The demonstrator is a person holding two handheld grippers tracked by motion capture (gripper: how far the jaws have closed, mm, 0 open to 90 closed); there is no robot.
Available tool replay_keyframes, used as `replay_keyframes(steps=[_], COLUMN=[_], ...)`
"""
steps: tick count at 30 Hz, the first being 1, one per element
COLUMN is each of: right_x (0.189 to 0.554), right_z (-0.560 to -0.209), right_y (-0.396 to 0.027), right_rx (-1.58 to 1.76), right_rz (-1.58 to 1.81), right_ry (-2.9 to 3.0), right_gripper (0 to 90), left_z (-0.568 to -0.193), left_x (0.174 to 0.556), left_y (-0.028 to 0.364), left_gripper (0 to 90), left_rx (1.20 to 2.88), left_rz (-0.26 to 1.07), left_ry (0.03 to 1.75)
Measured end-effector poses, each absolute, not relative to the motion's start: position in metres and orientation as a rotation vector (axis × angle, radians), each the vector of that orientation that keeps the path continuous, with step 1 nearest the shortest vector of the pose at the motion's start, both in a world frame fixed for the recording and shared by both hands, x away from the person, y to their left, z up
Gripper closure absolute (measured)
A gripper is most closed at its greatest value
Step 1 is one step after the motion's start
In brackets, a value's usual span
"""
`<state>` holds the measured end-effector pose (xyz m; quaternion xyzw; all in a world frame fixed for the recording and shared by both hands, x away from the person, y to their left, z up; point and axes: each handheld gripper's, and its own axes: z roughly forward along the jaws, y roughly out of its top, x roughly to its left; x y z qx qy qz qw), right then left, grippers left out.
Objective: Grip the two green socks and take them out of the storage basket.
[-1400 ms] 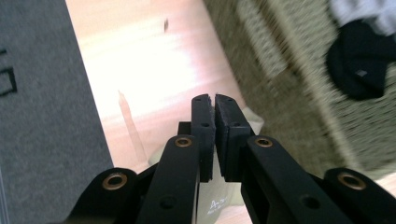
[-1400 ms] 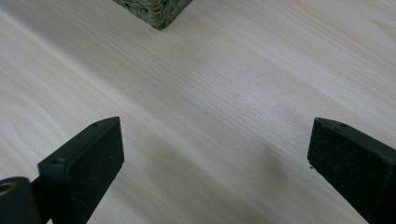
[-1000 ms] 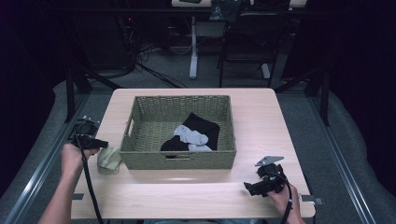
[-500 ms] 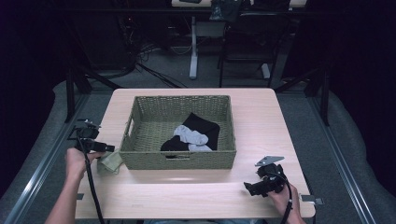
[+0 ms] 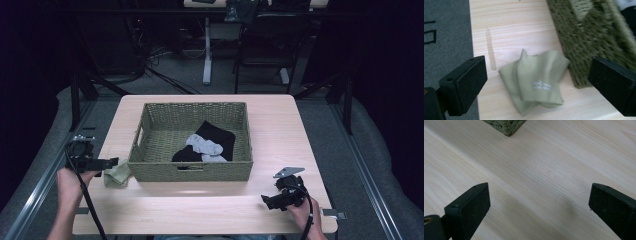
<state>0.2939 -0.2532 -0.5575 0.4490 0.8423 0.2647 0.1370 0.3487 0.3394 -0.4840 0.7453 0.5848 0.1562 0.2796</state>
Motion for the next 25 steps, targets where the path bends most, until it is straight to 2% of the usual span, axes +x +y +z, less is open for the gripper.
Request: replay_keyframes(steps=[14, 17, 20, 25], right_x=[0.294, 0.294, 0.293, 0.293], right_z=[-0.557, -0.557, -0.557, -0.556], right_y=[-0.253, -0.252, -0.252, -0.253], right_rx=[1.291, 1.287, 1.285, 1.288], right_rz=[0.764, 0.759, 0.762, 0.773], right_ry=[2.449, 2.452, 2.45, 2.447], right_gripper=[3.1, 3.1, 3.0, 3.0], left_z=[-0.52, -0.53, -0.535, -0.536], left_x=[0.294, 0.293, 0.295, 0.298], left_y=[0.313, 0.308, 0.307, 0.31], left_gripper=[0.0, 0.0, 0.0, 0.0], left_rx=[1.978, 2.054, 2.038, 2.044], left_rz=[0.466, 0.472, 0.433, 0.487], left_ry=[1.538, 1.538, 1.534, 1.553])
